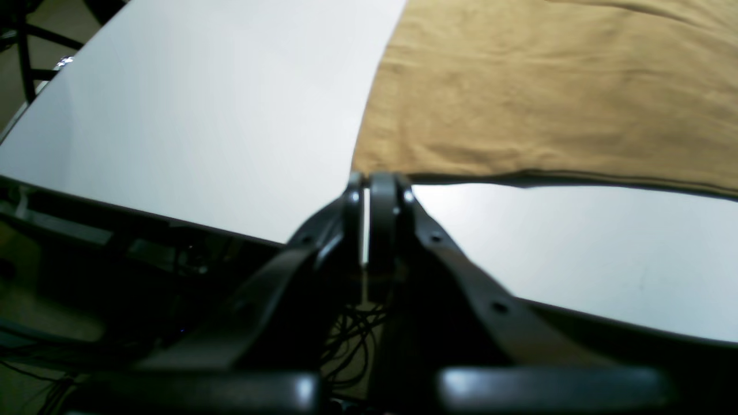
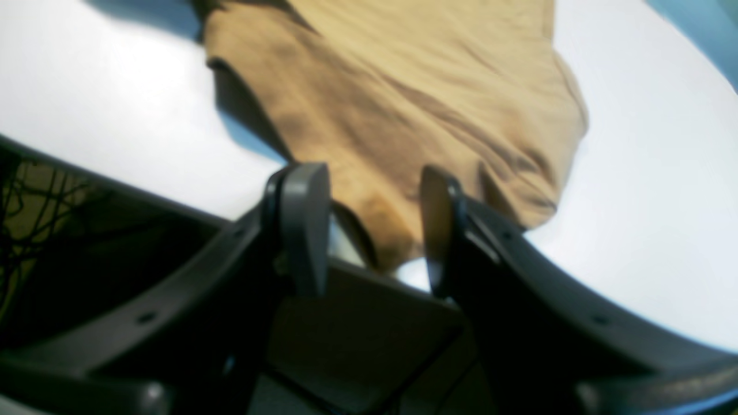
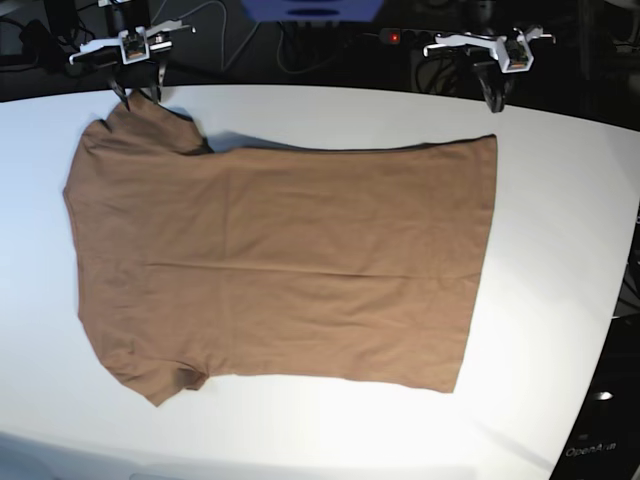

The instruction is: Fold the T-shirt properly

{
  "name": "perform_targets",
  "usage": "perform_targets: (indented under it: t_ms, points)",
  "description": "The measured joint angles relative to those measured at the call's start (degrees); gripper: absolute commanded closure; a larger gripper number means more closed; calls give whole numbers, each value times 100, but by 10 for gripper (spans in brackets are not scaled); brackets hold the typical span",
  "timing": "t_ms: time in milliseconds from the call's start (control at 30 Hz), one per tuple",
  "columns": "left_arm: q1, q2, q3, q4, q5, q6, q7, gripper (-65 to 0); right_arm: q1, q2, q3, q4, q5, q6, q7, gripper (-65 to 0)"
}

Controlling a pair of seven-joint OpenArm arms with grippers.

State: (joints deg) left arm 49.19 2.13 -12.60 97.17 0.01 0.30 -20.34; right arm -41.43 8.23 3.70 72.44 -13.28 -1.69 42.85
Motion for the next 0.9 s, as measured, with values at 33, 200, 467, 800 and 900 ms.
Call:
perform_targets:
  t_ms: [33, 200, 467, 800, 900]
  points:
    - [0, -4, 0, 0, 0, 11, 0, -11, 35, 0, 24, -94, -70, -9, 105, -263]
    - [-125, -2, -2, -4, 0, 7, -2, -11, 76, -83, 68, -179, -317, -122, 212, -263]
    - [-107, 0, 0, -4, 0, 9, 2, -11, 96, -74, 72, -188, -623, -225, 221, -264]
    - [-105, -4, 0, -4, 0, 11, 2, -11, 319, -61, 111, -750, -868, -385, 850, -263]
    - [-105, -2, 0, -4, 0, 11, 0, -11, 317, -63, 111, -750, -868, -385, 855, -263]
